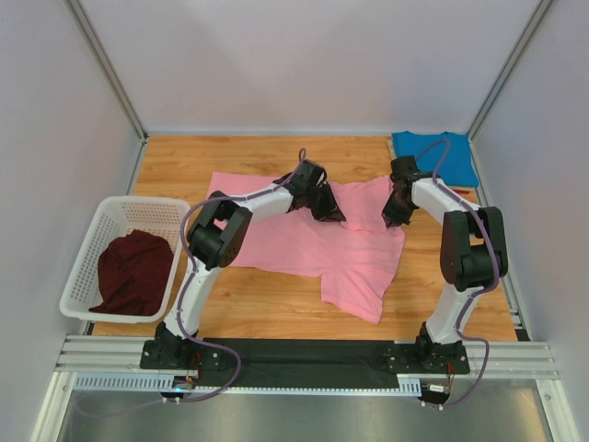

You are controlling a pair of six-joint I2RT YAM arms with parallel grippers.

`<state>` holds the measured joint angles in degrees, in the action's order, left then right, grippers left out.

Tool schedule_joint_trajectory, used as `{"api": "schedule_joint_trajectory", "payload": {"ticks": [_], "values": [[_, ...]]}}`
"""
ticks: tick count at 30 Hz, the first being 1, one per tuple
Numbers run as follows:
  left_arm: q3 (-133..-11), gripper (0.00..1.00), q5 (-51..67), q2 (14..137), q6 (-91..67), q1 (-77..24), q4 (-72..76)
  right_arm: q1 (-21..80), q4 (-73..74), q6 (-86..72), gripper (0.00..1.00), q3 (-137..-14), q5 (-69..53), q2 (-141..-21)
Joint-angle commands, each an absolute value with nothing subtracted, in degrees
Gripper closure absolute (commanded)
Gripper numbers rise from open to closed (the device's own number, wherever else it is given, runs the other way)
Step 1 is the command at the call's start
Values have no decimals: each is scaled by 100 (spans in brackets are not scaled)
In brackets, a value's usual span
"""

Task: Fold and stack the t-shirts
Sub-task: Fold the tshirt

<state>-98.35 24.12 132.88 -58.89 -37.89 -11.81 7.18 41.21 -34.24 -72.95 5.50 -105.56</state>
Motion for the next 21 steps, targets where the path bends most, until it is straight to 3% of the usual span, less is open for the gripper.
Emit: {"api": "schedule_joint_trajectory", "payload": {"ticks": [1, 4, 21], "values": [[-10125, 89, 2496, 13298, -5827, -3841, -1195, 694, 3990, -3384, 100, -7392, 685, -10547], [-10186, 100, 2531, 13298, -5801, -3841, -1248, 686, 3973, -3384, 100, -7374, 756, -10459], [-10687, 100, 2180, 13157, -5388, -3841, -2275, 694, 4245, -3840, 100, -7005, 703, -9378]]}}
